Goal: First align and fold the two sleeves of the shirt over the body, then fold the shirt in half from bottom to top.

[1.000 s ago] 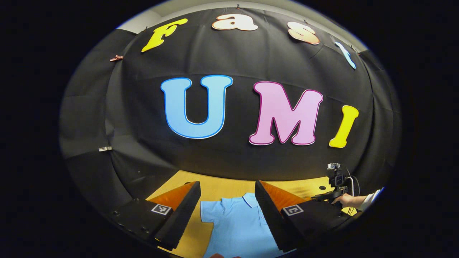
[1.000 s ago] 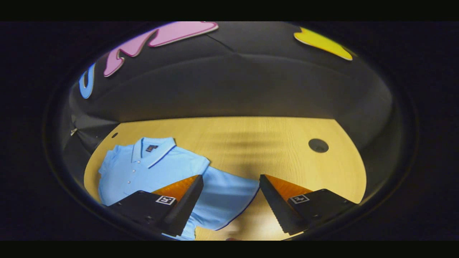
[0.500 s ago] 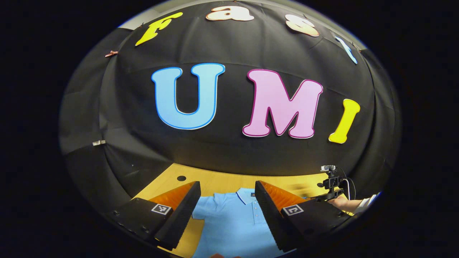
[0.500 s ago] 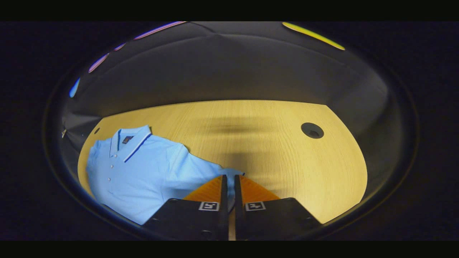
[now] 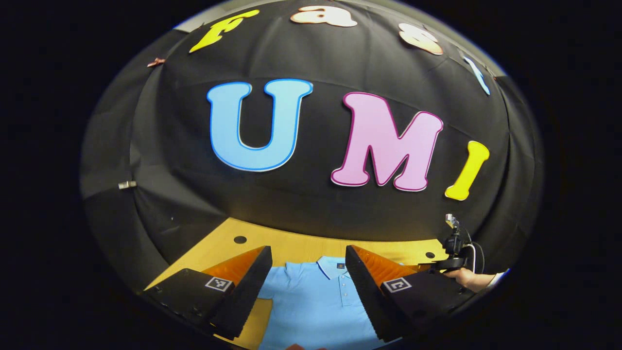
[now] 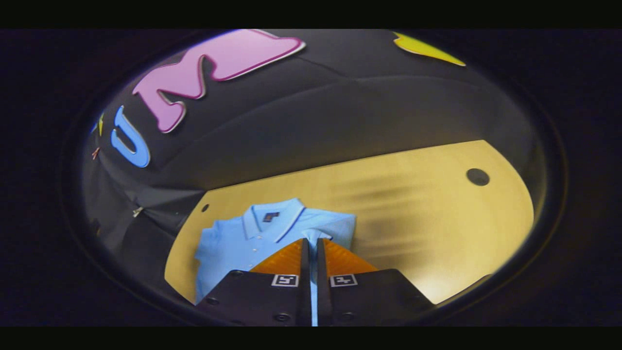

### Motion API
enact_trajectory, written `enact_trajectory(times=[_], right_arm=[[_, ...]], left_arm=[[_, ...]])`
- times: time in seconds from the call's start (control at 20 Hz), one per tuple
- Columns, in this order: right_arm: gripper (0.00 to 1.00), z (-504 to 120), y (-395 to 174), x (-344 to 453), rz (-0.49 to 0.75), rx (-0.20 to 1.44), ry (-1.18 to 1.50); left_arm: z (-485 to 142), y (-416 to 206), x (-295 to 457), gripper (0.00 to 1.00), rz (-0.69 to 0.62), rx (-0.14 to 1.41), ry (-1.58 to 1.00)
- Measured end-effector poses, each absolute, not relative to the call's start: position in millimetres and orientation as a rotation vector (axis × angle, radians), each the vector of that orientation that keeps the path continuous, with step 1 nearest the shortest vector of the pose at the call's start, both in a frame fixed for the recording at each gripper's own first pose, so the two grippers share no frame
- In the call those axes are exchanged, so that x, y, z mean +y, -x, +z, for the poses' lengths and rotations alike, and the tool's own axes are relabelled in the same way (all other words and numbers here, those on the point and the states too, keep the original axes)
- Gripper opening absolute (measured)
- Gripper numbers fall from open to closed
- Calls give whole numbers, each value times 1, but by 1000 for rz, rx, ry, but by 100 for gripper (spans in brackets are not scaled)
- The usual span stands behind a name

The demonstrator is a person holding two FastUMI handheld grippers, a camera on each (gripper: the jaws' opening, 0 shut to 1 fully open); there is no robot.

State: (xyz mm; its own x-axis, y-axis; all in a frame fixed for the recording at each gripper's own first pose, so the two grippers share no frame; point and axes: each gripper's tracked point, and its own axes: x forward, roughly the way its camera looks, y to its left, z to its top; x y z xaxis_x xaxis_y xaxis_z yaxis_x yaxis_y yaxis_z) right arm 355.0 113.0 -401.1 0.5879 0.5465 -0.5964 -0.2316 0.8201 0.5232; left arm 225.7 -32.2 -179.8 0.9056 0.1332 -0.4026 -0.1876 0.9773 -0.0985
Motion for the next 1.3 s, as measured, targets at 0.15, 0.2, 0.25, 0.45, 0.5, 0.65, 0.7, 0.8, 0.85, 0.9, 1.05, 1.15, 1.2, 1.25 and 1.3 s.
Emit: enact_trajectory(times=[0.15,0.2,0.25,0.45,0.5,0.65,0.7,0.8,0.85,0.9,1.05,1.15,1.2,1.25,1.3], right_arm=[[23,-433,-340,130,460,882,-331],[45,-435,-339,136,449,876,-327],[66,-429,-338,137,446,857,-325],[91,-372,-324,122,458,738,-250],[91,-358,-316,118,468,718,-237],[91,-330,-290,107,477,693,-220],[92,-326,-281,102,472,693,-220],[92,-330,-264,91,449,708,-222],[92,-335,-258,89,436,722,-225],[92,-340,-252,85,424,739,-233],[91,-350,-241,76,384,783,-287],[92,-352,-242,70,358,791,-313],[93,-350,-243,67,350,783,-320],[94,-348,-243,63,342,778,-323],[94,-349,-243,60,336,779,-326]], left_arm=[[-227,-232,2,97,174,487,152],[-244,-235,17,97,174,517,141],[-265,-240,31,97,165,553,129],[-347,-266,84,97,176,693,106],[-364,-275,97,97,187,720,107],[-417,-299,124,97,214,838,96],[-431,-306,128,97,211,873,78],[-459,-318,134,97,192,922,16],[-467,-323,131,98,171,935,-5],[-474,-329,126,98,149,948,-7],[-498,-332,121,97,133,1001,-8],[-517,-323,112,98,107,1070,28],[-514,-331,111,97,100,1042,1],[-519,-329,109,100,80,1048,1],[-519,-333,107,95,67,1027,-14]])
